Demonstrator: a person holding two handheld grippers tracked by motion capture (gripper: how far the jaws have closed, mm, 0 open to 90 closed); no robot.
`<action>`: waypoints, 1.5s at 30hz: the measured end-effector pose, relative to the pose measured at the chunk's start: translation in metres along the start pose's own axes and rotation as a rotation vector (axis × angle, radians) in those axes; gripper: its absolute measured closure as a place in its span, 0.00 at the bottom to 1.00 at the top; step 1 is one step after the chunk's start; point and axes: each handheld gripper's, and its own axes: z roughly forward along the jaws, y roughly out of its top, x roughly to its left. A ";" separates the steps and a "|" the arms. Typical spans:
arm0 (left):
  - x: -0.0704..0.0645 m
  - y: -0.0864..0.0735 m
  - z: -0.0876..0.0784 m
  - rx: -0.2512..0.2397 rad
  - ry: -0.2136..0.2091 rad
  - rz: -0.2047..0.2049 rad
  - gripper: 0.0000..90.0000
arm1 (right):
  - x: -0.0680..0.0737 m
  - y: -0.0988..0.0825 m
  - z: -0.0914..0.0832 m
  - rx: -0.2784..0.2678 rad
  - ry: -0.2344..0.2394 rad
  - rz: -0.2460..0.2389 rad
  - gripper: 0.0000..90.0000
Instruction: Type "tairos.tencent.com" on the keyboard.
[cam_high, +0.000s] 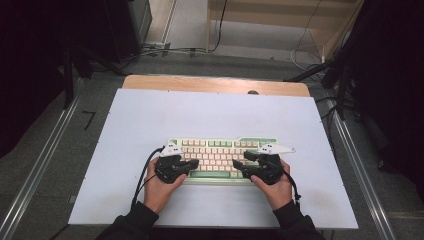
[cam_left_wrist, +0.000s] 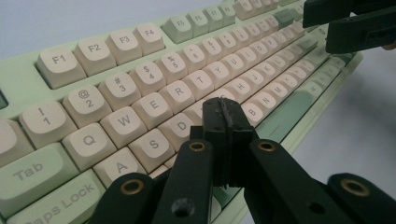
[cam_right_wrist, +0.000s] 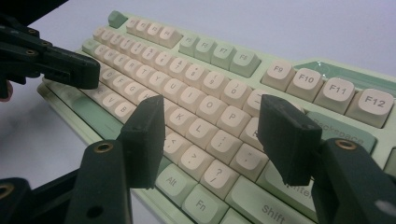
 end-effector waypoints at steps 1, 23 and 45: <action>0.000 0.000 0.000 0.004 -0.001 0.001 1.00 | 0.000 0.000 0.000 0.001 0.000 0.000 0.45; 0.005 0.005 -0.017 -0.160 -0.003 -0.051 0.67 | -0.001 0.000 -0.001 -0.003 -0.001 0.003 0.46; 0.016 0.003 -0.022 -0.221 0.104 -0.095 0.36 | 0.004 0.012 0.009 0.013 -0.031 -0.058 0.98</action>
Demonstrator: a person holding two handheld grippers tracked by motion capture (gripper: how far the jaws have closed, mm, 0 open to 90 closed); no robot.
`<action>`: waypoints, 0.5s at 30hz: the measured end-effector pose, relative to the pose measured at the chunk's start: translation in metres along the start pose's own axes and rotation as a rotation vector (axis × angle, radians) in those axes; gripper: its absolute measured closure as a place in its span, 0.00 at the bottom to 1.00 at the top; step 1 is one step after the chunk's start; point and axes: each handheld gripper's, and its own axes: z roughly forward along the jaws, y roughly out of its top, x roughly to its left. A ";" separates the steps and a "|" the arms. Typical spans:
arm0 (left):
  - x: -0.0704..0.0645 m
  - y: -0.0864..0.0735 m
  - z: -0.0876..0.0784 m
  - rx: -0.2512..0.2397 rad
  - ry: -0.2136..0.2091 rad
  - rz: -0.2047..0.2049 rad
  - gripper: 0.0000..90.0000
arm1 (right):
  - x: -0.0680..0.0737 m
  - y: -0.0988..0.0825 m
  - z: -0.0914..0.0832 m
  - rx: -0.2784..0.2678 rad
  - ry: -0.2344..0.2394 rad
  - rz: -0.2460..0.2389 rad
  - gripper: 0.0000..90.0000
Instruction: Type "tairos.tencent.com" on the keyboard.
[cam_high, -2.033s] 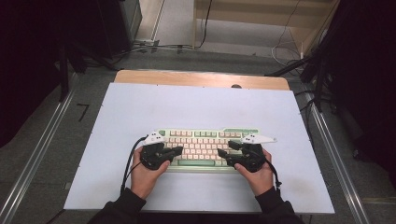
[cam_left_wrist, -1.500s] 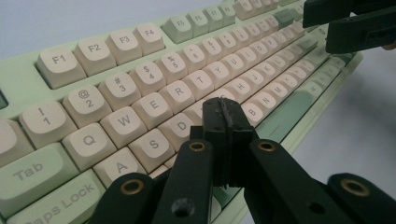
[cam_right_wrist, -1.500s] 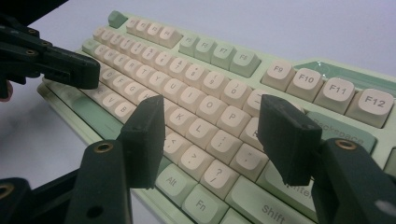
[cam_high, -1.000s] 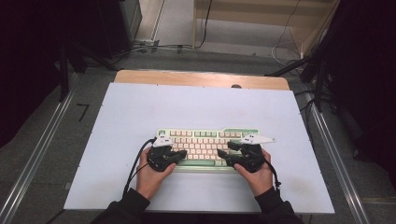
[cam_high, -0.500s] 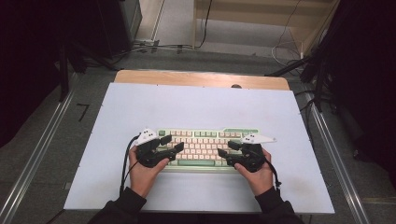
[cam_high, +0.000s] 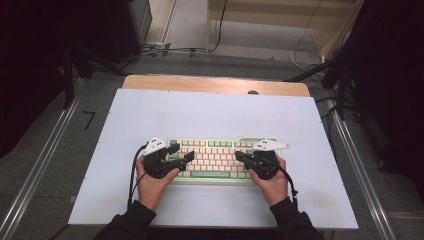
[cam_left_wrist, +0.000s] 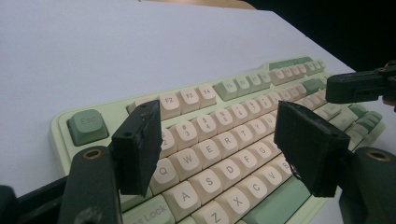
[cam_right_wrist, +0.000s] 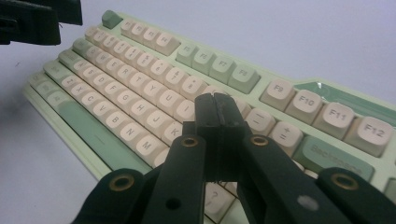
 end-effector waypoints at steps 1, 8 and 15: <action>0.000 0.000 0.000 0.001 0.002 -0.001 0.36 | 0.001 0.001 0.002 0.006 0.001 -0.005 0.98; 0.001 0.000 0.000 0.008 0.008 0.004 0.36 | 0.002 0.004 0.013 0.020 0.008 -0.009 0.98; 0.001 -0.001 0.001 0.011 0.007 0.002 0.36 | 0.003 0.007 0.024 0.041 0.001 -0.015 0.98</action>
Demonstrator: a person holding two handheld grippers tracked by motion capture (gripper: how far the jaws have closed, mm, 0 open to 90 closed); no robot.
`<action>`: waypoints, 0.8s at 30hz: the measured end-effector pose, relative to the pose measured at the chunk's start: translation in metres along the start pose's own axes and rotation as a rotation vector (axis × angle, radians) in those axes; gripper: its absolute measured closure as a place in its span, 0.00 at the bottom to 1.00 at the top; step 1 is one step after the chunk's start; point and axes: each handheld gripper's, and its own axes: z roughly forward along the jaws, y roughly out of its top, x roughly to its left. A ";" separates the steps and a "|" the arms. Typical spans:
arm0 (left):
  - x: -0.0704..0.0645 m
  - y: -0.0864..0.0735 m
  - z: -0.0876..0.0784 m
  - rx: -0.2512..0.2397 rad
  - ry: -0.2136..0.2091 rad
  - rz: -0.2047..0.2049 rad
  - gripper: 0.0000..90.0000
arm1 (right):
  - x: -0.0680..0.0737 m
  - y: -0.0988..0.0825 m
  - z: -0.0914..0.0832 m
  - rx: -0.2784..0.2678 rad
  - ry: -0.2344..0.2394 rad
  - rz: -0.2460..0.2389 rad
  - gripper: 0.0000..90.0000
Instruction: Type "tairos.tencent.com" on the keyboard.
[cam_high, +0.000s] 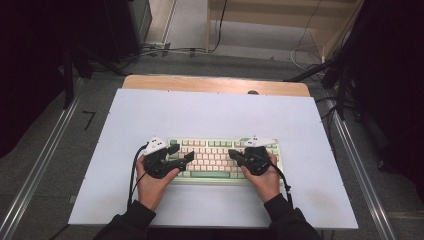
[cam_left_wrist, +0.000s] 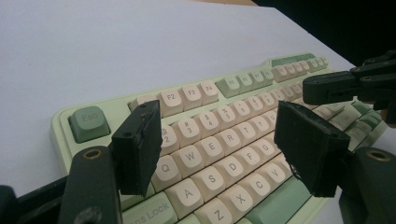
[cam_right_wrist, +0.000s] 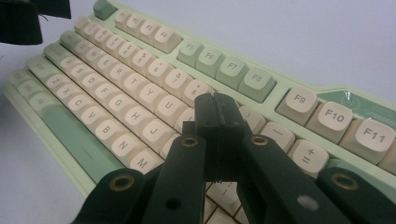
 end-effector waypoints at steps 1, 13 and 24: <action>0.000 0.000 0.000 0.000 0.000 0.001 0.36 | 0.000 0.000 0.001 0.004 -0.007 -0.001 0.98; 0.001 -0.001 0.001 0.010 -0.002 0.004 0.37 | -0.001 0.000 0.010 0.029 -0.012 0.005 0.98; 0.001 -0.001 0.001 0.010 -0.002 0.002 0.37 | 0.000 0.002 0.004 0.001 0.002 0.007 0.92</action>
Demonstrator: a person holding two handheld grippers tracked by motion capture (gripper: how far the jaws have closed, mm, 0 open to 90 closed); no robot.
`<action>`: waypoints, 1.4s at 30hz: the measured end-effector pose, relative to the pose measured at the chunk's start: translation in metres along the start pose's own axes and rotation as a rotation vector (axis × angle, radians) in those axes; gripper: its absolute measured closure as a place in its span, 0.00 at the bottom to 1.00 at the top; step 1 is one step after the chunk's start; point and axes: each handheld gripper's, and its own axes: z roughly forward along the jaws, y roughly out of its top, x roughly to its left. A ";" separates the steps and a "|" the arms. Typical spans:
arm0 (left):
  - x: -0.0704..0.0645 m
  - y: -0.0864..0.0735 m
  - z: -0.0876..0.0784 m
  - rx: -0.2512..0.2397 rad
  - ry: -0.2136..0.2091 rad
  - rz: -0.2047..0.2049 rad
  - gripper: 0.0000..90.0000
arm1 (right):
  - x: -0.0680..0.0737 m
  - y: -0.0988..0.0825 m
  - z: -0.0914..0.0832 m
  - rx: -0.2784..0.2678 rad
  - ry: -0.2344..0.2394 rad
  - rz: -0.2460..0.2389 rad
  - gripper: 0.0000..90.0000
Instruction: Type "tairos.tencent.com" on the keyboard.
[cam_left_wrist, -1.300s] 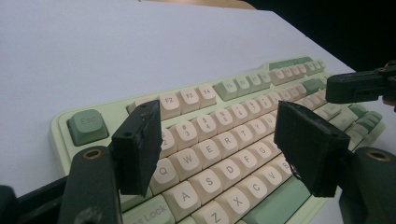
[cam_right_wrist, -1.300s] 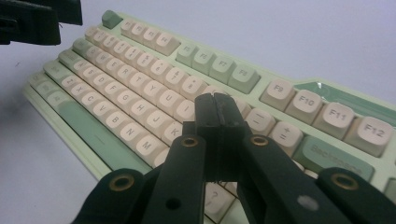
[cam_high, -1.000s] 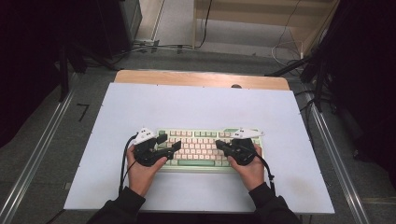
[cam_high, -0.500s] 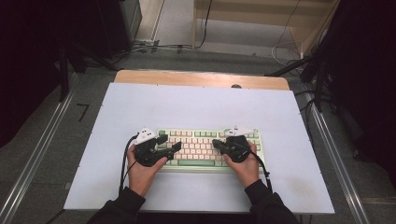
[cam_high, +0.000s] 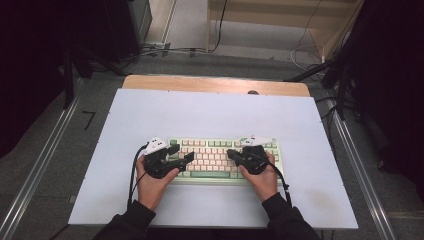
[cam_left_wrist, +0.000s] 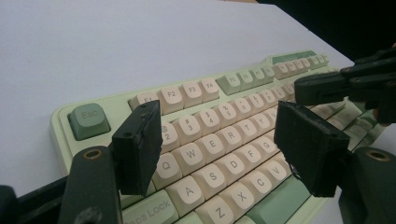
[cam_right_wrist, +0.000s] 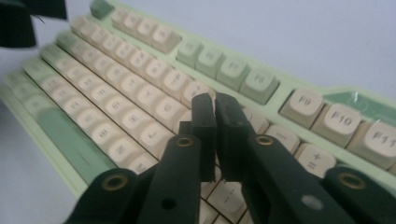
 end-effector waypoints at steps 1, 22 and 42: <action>0.000 0.000 0.000 0.000 0.000 0.001 0.37 | 0.000 0.002 -0.004 -0.015 0.008 0.010 0.87; 0.000 -0.001 0.001 0.003 -0.002 0.004 0.36 | 0.013 0.004 -0.023 -0.063 0.075 0.020 0.39; -0.001 -0.001 0.001 0.012 -0.006 0.004 0.37 | 0.027 -0.005 -0.012 0.011 0.087 -0.072 0.98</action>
